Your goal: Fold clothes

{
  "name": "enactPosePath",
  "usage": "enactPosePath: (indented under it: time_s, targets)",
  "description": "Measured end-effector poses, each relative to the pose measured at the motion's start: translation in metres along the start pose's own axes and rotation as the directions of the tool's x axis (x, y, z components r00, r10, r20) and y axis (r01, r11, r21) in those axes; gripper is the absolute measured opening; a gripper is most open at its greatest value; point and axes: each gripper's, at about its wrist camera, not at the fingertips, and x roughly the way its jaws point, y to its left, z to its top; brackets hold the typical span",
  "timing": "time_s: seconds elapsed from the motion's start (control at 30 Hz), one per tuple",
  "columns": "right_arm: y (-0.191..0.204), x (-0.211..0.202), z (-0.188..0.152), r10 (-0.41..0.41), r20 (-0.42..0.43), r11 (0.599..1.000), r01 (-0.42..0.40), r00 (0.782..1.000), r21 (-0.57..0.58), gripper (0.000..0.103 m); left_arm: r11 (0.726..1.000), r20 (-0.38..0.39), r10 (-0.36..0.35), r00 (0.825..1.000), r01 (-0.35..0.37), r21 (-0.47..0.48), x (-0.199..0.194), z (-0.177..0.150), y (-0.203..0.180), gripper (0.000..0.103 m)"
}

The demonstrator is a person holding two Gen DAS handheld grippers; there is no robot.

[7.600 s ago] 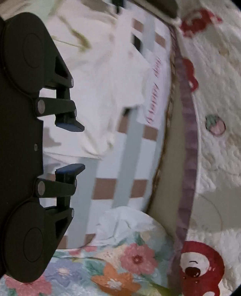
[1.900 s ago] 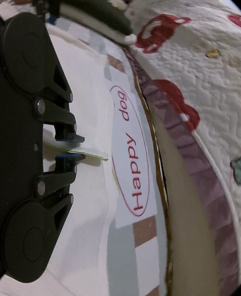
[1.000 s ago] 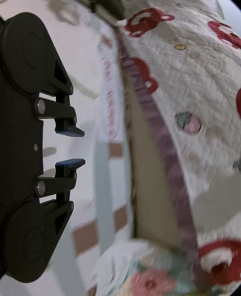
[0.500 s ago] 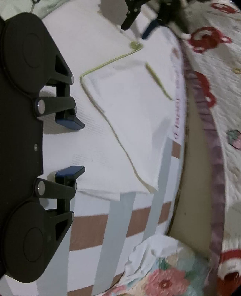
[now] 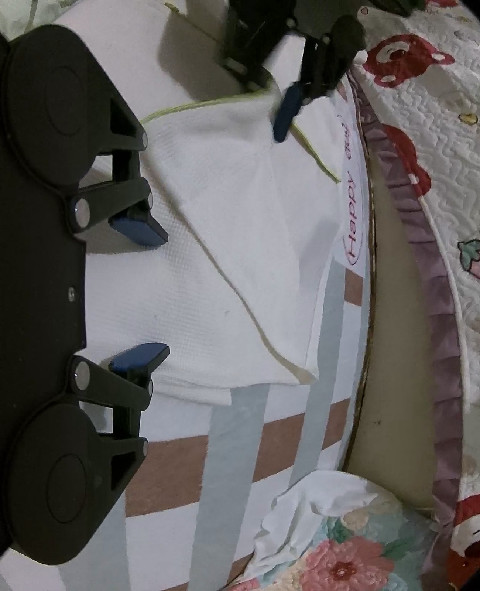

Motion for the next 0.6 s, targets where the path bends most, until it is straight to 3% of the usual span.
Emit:
enactPosePath:
  time_s: [0.1, 0.17, 0.3, 0.37, 0.43, 0.57, 0.6]
  targets:
    - [0.006, -0.002, -0.002, -0.025, -0.001, 1.0, 0.025, 1.0, 0.003, 0.064, 0.987, -0.01, 0.002, 1.0, -0.003, -0.16, 0.006, 0.005, 0.024, 0.007]
    - [0.007, -0.002, -0.004, -0.033, 0.002, 0.999, 0.033, 0.999, 0.01, 0.064, 0.955, -0.009, -0.008, 1.0, 0.005, -0.295, 0.009, 0.003, 0.045, 0.006]
    - [0.003, -0.003, -0.007, -0.023, 0.013, 0.999, 0.022, 1.0, 0.04, 0.064, 0.815, 0.011, -0.047, 0.999, 0.045, -0.577, 0.016, -0.012, 0.088, 0.005]
    - [0.003, -0.002, -0.008, -0.025, 0.015, 0.999, 0.025, 1.0, 0.042, 0.065, 0.761, 0.02, -0.046, 0.999, 0.048, -0.647, 0.017, -0.019, 0.1, 0.006]
    - [0.003, -0.002, -0.008, -0.025, 0.016, 0.999, 0.025, 1.0, 0.045, 0.065, 0.729, 0.043, -0.043, 0.998, 0.06, -0.682, 0.016, -0.024, 0.108, 0.008]
    - [0.003, -0.001, -0.009, -0.028, 0.018, 0.998, 0.027, 0.999, 0.052, 0.065, 0.702, 0.065, -0.015, 0.998, 0.057, -0.71, 0.018, -0.029, 0.123, 0.01]
    - [0.003, -0.001, -0.009, -0.028, 0.017, 0.998, 0.027, 0.999, 0.052, 0.065, 0.723, 0.049, 0.004, 0.999, 0.031, -0.69, 0.019, -0.028, 0.125, 0.01]
